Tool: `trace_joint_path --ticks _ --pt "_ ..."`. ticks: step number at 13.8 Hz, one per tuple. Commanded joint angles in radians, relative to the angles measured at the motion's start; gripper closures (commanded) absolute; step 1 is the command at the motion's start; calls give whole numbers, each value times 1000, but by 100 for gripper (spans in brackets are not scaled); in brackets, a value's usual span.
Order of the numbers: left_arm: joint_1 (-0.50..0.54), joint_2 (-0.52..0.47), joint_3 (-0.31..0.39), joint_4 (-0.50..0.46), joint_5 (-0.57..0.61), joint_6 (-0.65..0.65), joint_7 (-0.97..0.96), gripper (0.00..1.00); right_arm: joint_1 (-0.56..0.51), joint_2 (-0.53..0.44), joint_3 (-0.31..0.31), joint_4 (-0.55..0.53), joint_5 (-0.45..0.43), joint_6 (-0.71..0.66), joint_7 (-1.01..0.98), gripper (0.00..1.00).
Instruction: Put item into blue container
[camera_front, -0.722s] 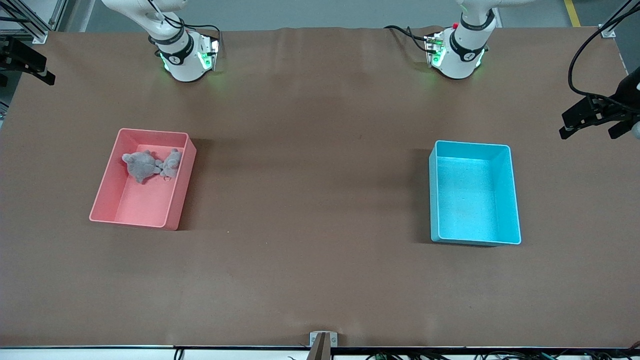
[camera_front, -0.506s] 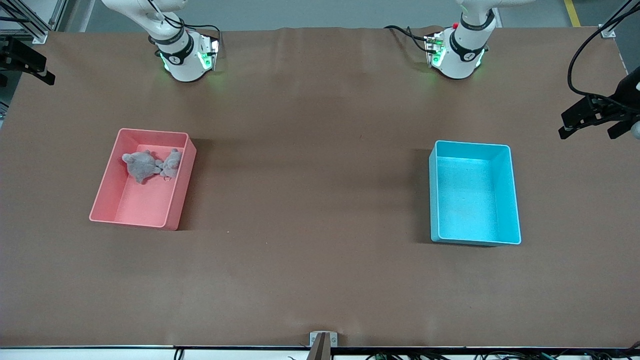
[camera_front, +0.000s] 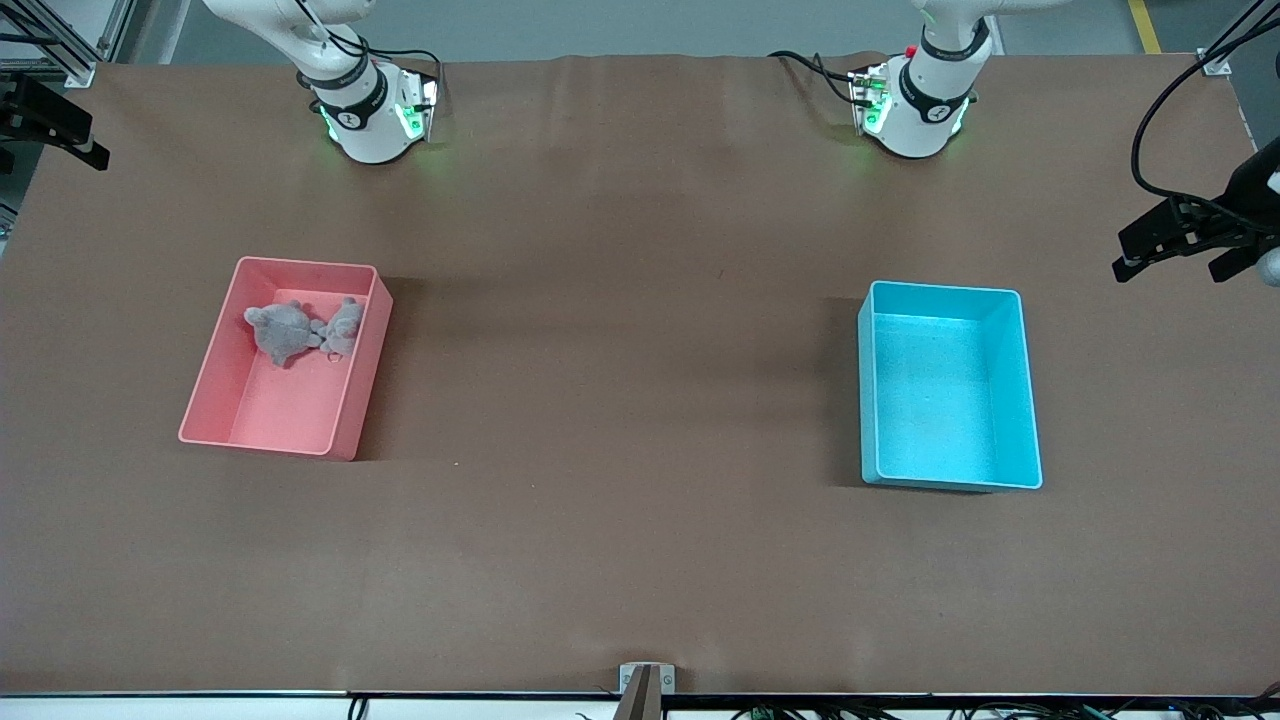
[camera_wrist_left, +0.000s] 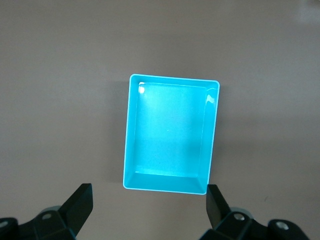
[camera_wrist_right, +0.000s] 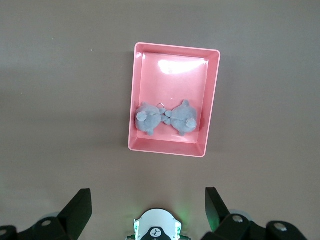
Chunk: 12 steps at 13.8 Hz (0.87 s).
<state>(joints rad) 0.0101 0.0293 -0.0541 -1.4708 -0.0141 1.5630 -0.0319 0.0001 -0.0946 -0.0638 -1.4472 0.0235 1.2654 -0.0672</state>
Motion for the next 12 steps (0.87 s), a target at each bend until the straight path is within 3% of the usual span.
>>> trace_joint_path --ticks 1,9,12 --pt "5 -2 2 4 -23 0 6 0 -8 47 -4 -2 -4 -4 -3 0" --pt "7 -2 3 4 -23 0 12 0 -32 229 -5 -1 -40 3 -8 0" --pt "7 -2 3 4 -23 0 13 0 -29 269 -7 -68 -46 47 1 0"
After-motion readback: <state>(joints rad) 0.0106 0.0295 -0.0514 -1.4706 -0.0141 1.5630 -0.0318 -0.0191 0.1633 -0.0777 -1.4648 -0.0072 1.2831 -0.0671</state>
